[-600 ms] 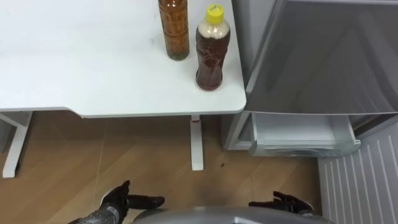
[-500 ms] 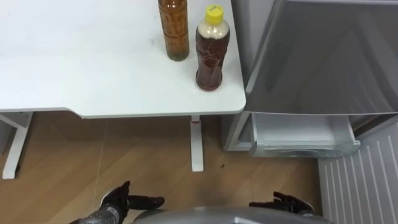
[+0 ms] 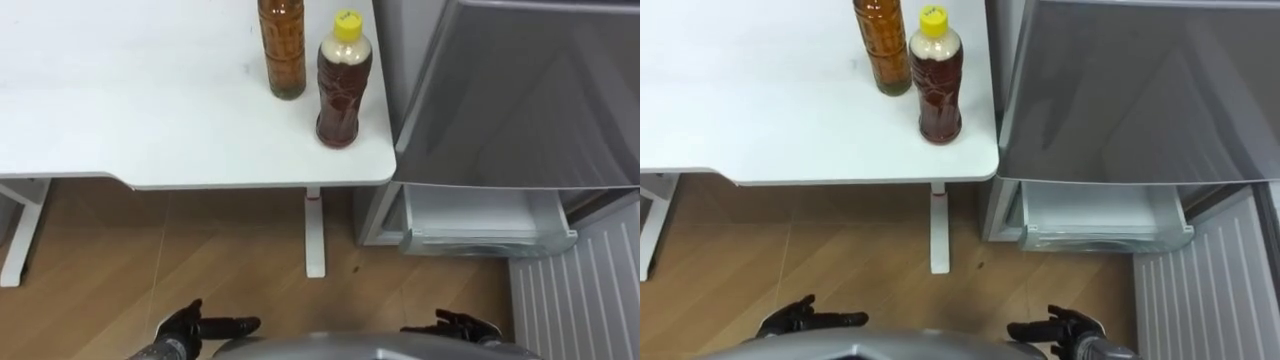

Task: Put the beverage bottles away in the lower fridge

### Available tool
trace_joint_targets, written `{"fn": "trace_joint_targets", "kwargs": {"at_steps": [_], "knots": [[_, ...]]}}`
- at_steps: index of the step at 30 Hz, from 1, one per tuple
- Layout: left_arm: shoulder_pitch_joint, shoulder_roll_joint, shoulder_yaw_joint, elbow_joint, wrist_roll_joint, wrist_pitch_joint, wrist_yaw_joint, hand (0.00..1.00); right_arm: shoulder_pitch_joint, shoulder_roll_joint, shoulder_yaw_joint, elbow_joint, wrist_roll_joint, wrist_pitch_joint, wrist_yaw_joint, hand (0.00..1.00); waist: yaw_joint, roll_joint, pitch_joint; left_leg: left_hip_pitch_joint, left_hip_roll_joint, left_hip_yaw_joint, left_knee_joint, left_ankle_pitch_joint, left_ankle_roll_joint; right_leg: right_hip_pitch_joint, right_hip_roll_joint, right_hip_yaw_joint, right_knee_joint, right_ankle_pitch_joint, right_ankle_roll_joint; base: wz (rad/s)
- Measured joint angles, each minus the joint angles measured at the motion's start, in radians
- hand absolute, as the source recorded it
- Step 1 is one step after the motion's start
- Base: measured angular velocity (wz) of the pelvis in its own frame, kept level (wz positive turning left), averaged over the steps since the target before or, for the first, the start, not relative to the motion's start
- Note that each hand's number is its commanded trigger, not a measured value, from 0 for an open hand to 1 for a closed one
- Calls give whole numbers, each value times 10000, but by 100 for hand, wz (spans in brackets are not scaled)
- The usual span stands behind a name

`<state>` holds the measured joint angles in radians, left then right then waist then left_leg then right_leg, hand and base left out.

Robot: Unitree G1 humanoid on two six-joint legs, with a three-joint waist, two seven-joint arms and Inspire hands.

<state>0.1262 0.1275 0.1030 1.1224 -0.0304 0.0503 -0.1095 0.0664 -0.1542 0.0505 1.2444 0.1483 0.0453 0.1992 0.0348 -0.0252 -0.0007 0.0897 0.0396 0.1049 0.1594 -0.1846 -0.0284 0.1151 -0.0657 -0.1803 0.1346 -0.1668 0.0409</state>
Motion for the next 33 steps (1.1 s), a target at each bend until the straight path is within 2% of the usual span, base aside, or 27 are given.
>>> {"fn": "trace_joint_targets", "kwargs": {"at_steps": [6,11,16,20,23,25,29,33], "knots": [[36,-6,24,1,-41,71,204,0,45,14,-38,-31,162,0,-40,0,-3,17,33,88,-7,-18,21,-28,11,190,-4,-28,-16,-32,11,1],[97,-11,128,-8,-424,74,464,0,-3,59,-31,10,223,3,-63,0,-22,-23,-3,81,-30,-191,59,-29,14,278,-17,-215,-17,-44,5,10],[383,-56,347,-45,-1254,68,1132,0,-43,48,59,87,200,21,-73,0,39,-63,-41,75,-43,-257,85,-30,11,293,-28,-289,-18,-55,4,3],[531,-51,615,-31,-1751,50,1594,0,-58,43,53,88,117,6,-85,0,56,-66,-32,18,-71,-284,155,-54,30,305,-68,-349,-19,-71,24,3],[694,-64,992,-34,-2558,34,2019,0,-48,50,71,95,125,5,-147,0,53,-40,-24,-61,-155,-511,331,-131,78,427,-123,-482,-17,-133,85,20],[786,-76,1416,-123,-2967,26,2599,0,-36,39,93,192,119,7,-236,0,301,-7,-39,-62,-205,-588,340,-150,109,459,-175,-570,-9,-152,114,12],[1125,-108,2160,-851,-3562,-49,3530,0,5,46,44,306,66,10,-385,0,557,-31,-28,-76,-285,-865,453,-185,141,623,-242,-853,-11,-175,154,21],[1266,-316,2707,-1926,-3720,-162,4783,0,54,33,71,299,-9,0,-574,0,879,57,-38,-75,-331,-936,437,-186,151,655,-274,-899,-6,-192,181,5]]}}
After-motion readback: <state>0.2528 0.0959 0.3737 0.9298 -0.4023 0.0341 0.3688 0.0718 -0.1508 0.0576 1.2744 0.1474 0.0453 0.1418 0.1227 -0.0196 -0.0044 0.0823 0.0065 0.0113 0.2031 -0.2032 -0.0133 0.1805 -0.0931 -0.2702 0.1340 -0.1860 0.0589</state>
